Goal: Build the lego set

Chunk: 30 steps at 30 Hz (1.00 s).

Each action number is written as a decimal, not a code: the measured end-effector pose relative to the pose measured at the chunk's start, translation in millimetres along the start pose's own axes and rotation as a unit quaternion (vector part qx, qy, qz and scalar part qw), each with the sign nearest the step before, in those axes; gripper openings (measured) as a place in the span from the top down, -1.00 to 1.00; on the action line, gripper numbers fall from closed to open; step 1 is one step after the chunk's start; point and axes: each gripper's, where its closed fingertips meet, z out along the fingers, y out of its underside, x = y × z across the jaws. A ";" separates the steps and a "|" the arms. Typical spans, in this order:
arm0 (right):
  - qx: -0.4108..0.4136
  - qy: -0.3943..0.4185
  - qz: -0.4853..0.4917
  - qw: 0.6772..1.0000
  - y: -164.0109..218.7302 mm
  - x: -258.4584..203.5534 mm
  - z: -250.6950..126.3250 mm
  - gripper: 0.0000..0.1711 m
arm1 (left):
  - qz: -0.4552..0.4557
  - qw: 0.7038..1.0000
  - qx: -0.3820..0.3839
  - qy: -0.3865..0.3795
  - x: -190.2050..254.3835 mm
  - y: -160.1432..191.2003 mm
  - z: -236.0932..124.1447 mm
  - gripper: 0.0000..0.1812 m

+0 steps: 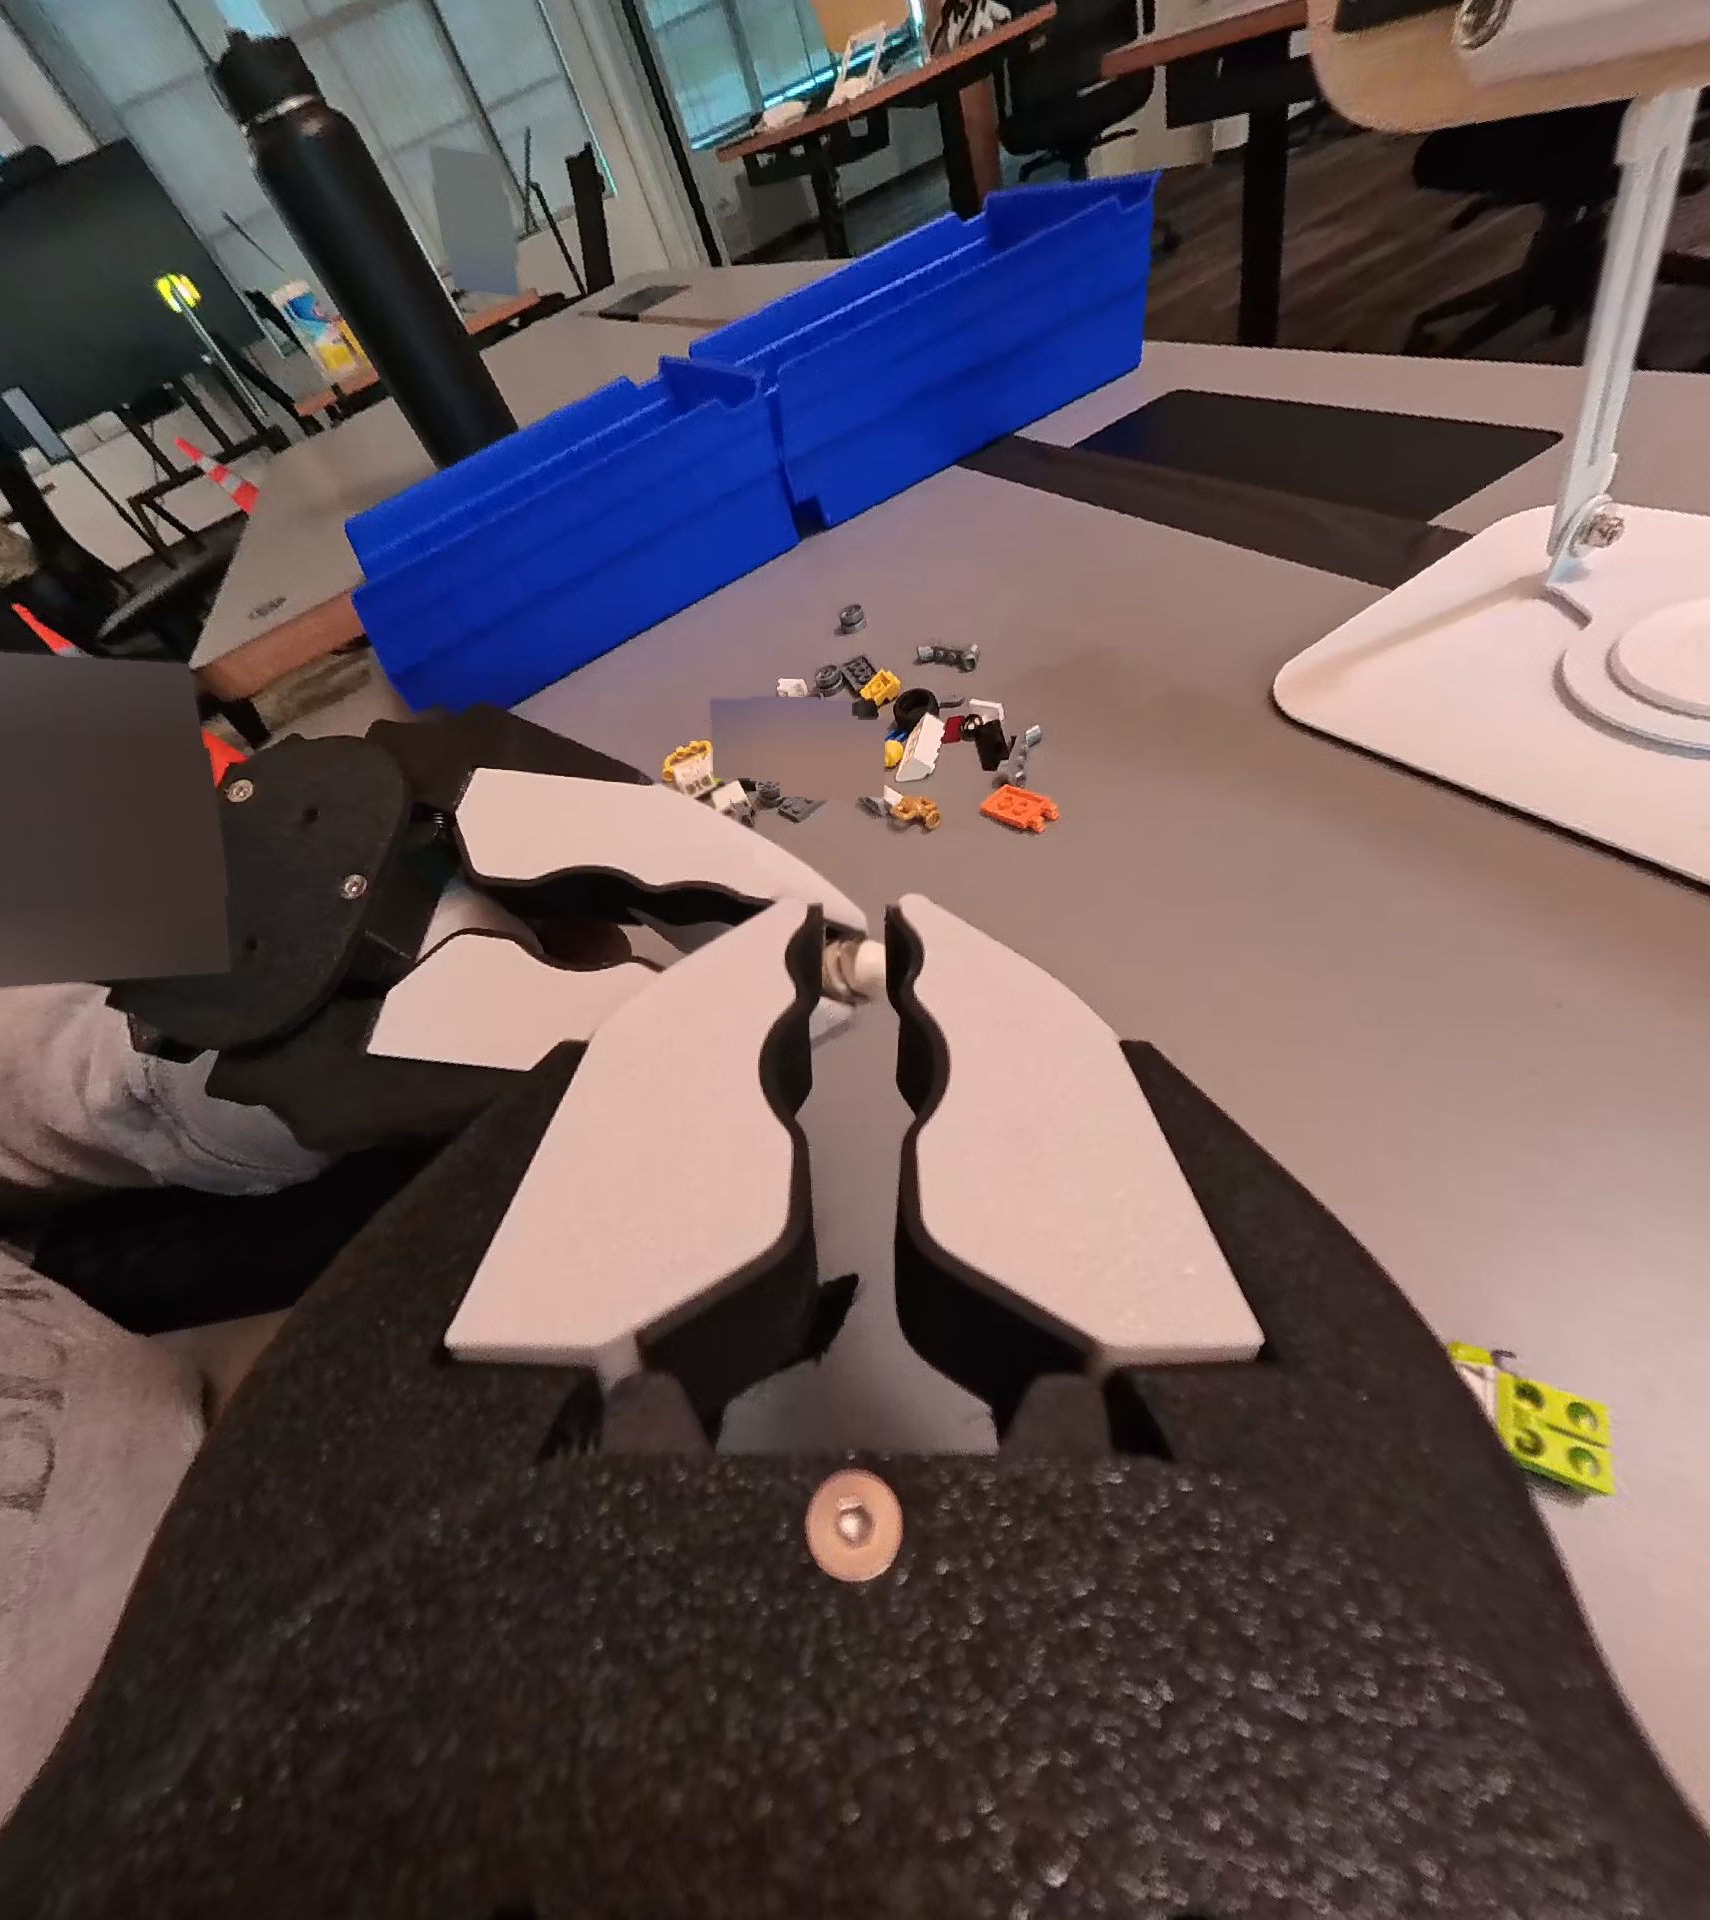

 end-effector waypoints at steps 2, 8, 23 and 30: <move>0.004 -0.010 0.012 1.000 -3.0 2.7 -3.0 0.86 | 0.000 1.000 0.001 0.003 0.6 -0.6 -0.5 0.86; -0.074 -0.134 0.091 0.984 12.1 -0.8 -13.5 0.62 | 0.007 1.000 0.006 0.025 7.8 -2.3 -2.5 0.86; -0.114 -0.263 0.225 0.931 25.9 -12.2 -13.4 0.80 | 0.043 0.997 0.019 0.058 25.4 -6.9 -5.2 0.86; -0.093 -0.313 0.267 0.907 17.3 -20.7 -23.3 0.81 | 0.058 0.994 0.062 0.069 30.5 -20.1 -12.4 0.87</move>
